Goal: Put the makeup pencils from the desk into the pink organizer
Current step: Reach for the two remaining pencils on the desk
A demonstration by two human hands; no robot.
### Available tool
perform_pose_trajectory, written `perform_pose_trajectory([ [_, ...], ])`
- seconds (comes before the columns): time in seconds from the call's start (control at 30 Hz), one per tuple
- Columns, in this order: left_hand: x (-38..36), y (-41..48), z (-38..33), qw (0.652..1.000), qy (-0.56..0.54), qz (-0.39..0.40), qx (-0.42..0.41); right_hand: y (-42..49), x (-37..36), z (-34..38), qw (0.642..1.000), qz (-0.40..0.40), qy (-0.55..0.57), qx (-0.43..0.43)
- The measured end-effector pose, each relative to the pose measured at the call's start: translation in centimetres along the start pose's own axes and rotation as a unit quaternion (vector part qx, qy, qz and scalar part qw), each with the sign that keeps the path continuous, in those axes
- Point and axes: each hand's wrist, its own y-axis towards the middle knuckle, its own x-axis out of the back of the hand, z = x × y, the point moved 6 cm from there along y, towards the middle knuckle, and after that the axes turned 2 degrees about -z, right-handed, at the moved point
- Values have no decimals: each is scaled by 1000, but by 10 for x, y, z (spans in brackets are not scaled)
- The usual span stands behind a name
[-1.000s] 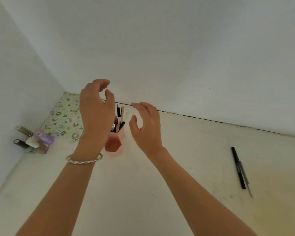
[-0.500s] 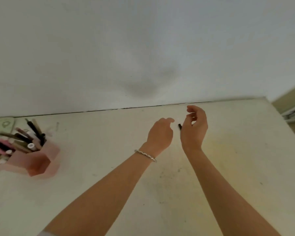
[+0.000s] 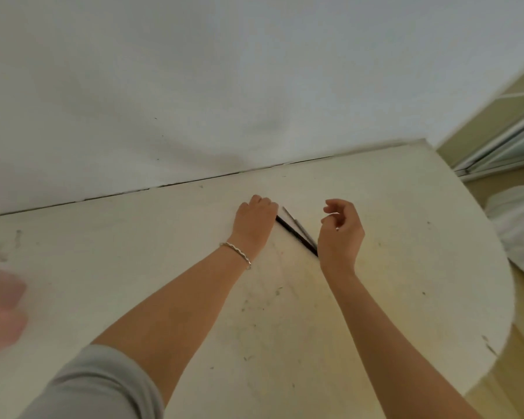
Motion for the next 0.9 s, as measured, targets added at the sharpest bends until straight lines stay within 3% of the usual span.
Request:
perform_pose_trajectory([
  [0.17, 30, -18, 40, 993, -113, 22, -13, 11, -7, -2, 1000, 0, -14, -18],
  [0.23, 52, -26, 60, 988, -156, 23, -4, 21, -18, -5, 995, 39, -93, 7],
  [0.27, 63, -29, 69, 982, -190, 19, 5, 27, -27, -11, 982, 77, -167, 30],
  [0.37, 92, -39, 90, 952, -301, 6, 48, 32, -54, -42, 898, 209, -382, 61],
  [0.47, 104, -48, 101, 935, -345, -11, 83, 23, -61, -50, 862, 203, -458, 75],
  [0.53, 104, -55, 106, 922, -372, -27, 104, 15, -66, -42, 869, 194, -445, 98],
  [0.7, 121, -80, 130, 859, -470, -116, 167, -12, -108, 6, 902, 316, -281, 89],
  [0.9, 209, -144, 194, 825, -404, -307, 250, -69, -169, 133, 910, 394, -68, 112],
])
